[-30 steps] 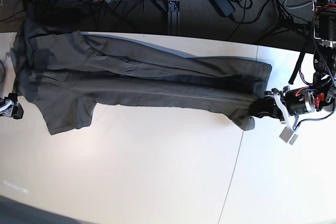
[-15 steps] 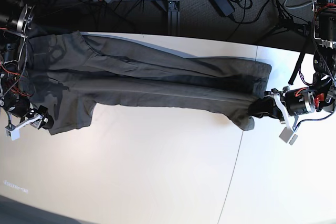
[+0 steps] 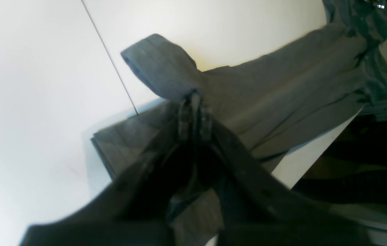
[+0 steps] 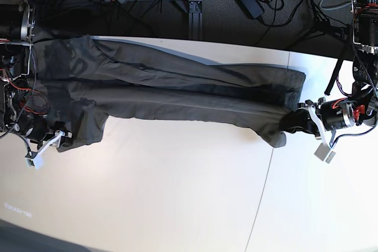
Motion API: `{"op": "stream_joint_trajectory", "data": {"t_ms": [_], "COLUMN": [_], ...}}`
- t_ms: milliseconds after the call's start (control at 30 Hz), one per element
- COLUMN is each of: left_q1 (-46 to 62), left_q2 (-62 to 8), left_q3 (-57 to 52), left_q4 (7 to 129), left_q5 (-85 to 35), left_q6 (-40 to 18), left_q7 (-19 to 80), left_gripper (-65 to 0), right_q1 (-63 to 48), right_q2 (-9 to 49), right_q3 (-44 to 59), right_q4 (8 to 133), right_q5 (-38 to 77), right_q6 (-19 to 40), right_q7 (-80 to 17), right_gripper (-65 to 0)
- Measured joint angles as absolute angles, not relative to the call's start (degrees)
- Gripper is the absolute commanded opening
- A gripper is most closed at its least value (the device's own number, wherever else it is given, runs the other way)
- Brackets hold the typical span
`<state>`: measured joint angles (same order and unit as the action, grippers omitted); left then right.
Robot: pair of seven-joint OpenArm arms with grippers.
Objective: Fold the T-shirt properly
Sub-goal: 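Grasp the opposite end of the folded shirt with the right gripper, then hold both strip ends and pull them apart to straighten the strip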
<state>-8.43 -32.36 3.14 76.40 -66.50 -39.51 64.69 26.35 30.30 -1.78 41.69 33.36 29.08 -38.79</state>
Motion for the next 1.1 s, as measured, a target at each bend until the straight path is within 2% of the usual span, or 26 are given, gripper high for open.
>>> {"op": "stream_joint_trajectory", "data": {"t_ms": [33, 233, 367, 433, 567, 733, 1100], "left_q1": [-8.43, -8.4, -8.4, -8.29, -8.14, -8.23, -4.19], "left_q2": [-32.36, -32.36, -32.36, -32.38, -32.34, -32.38, -32.36], "left_q3": [3.14, 3.14, 3.14, 3.14, 3.14, 3.14, 3.16], "left_q4": [76.4, 76.4, 76.4, 76.42, 76.47, 76.49, 76.49], "left_q5": [-66.5, -66.48, -66.5, -66.43, -66.39, -66.48, -66.46], "left_q6": [-39.51, -39.51, -39.51, -39.51, -39.51, -39.51, -39.51], "left_q7": [64.69, 64.47, 64.47, 64.49, 64.55, 64.29, 65.19], "left_gripper": [-65.0, -65.0, -65.0, -65.0, -65.0, -65.0, -65.0], "right_q1": [26.35, 26.06, 24.82, 23.27, 18.5, 9.82, -12.91], "right_q2": [30.33, 31.14, 32.62, 34.57, 41.08, 45.89, 47.13], "right_q3": [-1.8, -1.83, -2.42, -2.72, -0.8, 4.43, 19.75], "right_q4": [41.76, 44.07, 50.83, 55.42, 68.4, 82.46, 96.77], "right_q5": [33.17, 31.92, 31.75, 34.83, 39.2, 42.33, 45.08], "right_q6": [29.06, 29.04, 29.15, 29.15, 29.15, 29.19, 29.17], "right_q7": [-38.26, -36.25, -42.17, -45.8, -47.13, -49.08, -50.28], "right_gripper": [-65.0, -65.0, -65.0, -65.0, -65.0, -65.0, -65.0]}}
